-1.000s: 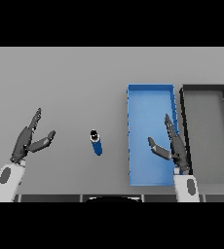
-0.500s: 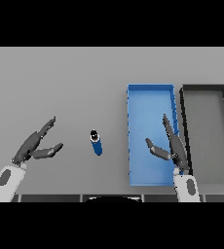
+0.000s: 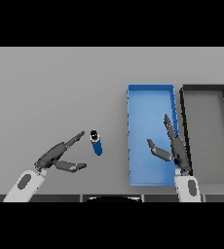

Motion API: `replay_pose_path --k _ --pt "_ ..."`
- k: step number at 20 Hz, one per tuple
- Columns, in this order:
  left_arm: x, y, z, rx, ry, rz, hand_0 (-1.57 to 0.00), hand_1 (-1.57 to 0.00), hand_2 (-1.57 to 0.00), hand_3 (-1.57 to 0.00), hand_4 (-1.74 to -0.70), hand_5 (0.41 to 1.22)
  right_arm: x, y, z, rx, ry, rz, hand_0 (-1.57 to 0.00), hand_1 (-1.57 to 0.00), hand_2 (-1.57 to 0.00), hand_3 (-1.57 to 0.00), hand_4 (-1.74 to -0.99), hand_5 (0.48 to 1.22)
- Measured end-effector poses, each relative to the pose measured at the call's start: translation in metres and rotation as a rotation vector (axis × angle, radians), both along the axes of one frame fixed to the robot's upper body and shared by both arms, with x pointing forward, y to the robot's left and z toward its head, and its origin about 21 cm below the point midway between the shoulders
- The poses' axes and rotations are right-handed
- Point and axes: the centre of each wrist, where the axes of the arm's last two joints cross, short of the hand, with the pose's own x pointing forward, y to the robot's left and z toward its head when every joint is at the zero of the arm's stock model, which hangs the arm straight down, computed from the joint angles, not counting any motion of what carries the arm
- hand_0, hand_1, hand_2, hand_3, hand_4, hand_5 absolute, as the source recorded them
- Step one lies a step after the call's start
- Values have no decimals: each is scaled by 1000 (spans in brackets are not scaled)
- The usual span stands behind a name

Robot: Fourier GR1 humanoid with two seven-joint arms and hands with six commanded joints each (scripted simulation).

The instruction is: Pick up the blue pipe and place it into the blue bin.

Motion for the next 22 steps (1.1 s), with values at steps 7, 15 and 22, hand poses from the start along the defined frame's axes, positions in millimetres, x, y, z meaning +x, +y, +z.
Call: replay_pose_path --k 7,15,22 --pt "12 -38 -16 -28 21 -46 1 1 1 1 -1114 450 -2 4 1 15 15 -14 1 1 1 1 -1276 609" --pt "40 -73 -34 -63 12 -75 1 1 1 1 -1092 477 -6 -2 -2 15 20 -12 1 1 1 1 -1264 598" --pt "40 -95 -44 -238 69 -16 -849 -945 -1013 -1003 -1481 969 -5 -5 -1 10 17 -23 1 1 1 1 -1261 609"
